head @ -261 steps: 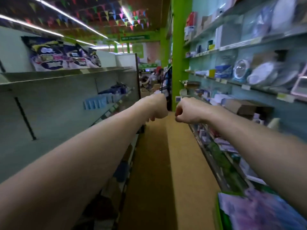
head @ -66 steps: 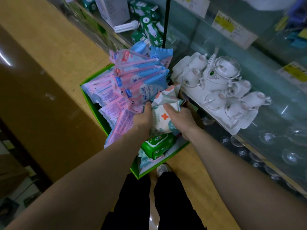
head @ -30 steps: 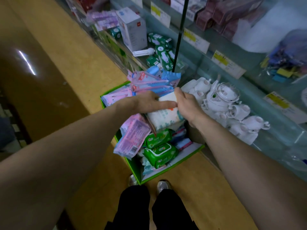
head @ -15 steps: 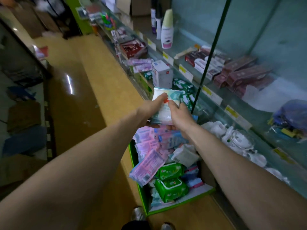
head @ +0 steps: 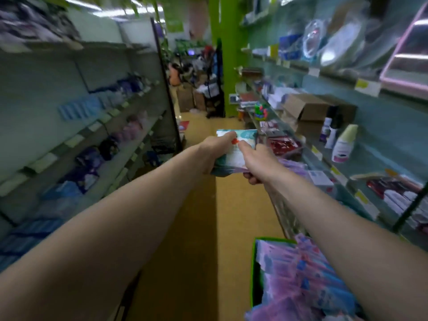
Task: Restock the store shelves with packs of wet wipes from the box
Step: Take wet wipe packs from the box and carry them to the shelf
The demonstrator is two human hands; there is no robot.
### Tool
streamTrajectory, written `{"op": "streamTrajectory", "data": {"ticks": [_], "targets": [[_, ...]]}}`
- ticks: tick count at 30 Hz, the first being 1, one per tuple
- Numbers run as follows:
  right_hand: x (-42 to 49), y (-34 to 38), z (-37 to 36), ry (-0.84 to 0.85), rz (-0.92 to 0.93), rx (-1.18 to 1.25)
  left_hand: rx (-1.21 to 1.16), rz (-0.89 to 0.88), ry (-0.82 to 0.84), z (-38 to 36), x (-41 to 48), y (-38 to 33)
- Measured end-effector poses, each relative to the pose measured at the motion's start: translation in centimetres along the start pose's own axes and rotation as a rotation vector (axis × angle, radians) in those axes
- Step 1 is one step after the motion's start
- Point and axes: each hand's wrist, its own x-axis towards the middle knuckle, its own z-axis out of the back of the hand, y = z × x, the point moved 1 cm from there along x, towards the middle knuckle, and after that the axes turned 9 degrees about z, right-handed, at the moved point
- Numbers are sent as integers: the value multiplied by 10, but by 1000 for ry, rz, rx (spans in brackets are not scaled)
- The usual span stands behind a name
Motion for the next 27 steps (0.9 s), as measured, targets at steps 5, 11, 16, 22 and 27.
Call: {"op": "streamTrajectory", "data": {"ticks": [5, 11, 16, 22, 27], "targets": [[8, 82, -71, 175, 107, 59, -41, -21, -199, 108, -29, -7], [-9, 169, -160, 320, 210, 98, -80, -32, -396, 232, -61, 7], [-37, 237, -226, 394, 296, 115, -97, -84, -480, 322, -108, 22], [-73, 318, -307, 464, 435, 164, -158, -95, -574, 426, -163, 43], [-110, 375, -371, 582, 541, 239, -209, -92, -672, 506, -205, 69]]}}
